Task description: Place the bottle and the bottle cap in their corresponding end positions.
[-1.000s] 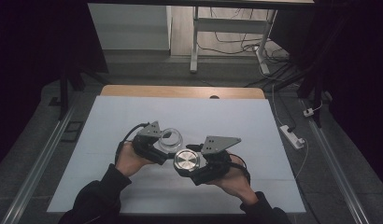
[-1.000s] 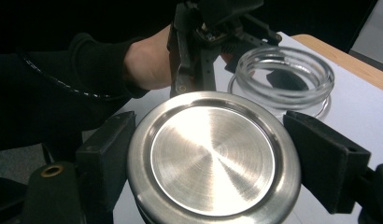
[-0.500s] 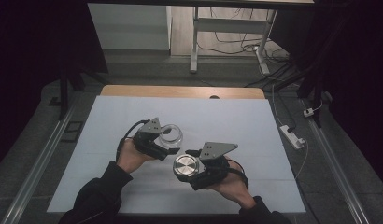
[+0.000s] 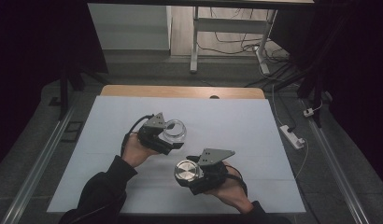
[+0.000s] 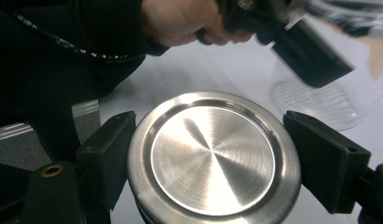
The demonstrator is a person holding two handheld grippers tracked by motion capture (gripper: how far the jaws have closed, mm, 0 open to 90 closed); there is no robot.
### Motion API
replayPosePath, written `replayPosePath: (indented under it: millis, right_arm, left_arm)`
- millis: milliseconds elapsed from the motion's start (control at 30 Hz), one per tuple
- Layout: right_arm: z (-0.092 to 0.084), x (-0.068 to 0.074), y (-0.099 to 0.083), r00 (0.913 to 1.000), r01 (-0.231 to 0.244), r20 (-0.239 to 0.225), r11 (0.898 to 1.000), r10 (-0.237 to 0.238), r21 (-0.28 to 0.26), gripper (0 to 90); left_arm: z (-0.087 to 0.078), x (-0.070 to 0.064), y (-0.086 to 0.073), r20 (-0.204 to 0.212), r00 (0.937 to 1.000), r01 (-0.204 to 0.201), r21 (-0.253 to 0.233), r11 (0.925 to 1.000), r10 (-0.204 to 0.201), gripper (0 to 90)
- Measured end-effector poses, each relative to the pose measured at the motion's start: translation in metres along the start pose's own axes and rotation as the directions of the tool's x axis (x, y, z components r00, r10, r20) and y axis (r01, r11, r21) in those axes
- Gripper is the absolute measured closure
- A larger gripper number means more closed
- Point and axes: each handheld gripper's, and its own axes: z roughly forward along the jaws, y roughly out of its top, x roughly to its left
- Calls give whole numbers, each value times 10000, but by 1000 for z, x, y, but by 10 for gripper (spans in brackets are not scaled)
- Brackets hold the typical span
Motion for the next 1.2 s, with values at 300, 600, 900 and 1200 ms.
replayPosePath:
  millis: [300,600,900,1200]
  right_arm:
    - [13,3,-12,10000,50,47,9997,-51,242,195]
    - [23,3,-21,9999,18,113,9990,-23,455,195]
    - [31,1,-28,9999,85,139,9984,-93,565,195]
    - [41,-8,-36,9997,-18,235,9983,4,581,195]
  left_arm:
    - [10,8,4,-88,10000,37,-57,10000,-37,155]
    - [21,16,7,-199,9998,-64,40,10000,65,155]
    - [34,25,7,-332,9994,-99,40,9999,100,155]
    - [49,36,2,-602,9981,-104,126,9999,112,155]
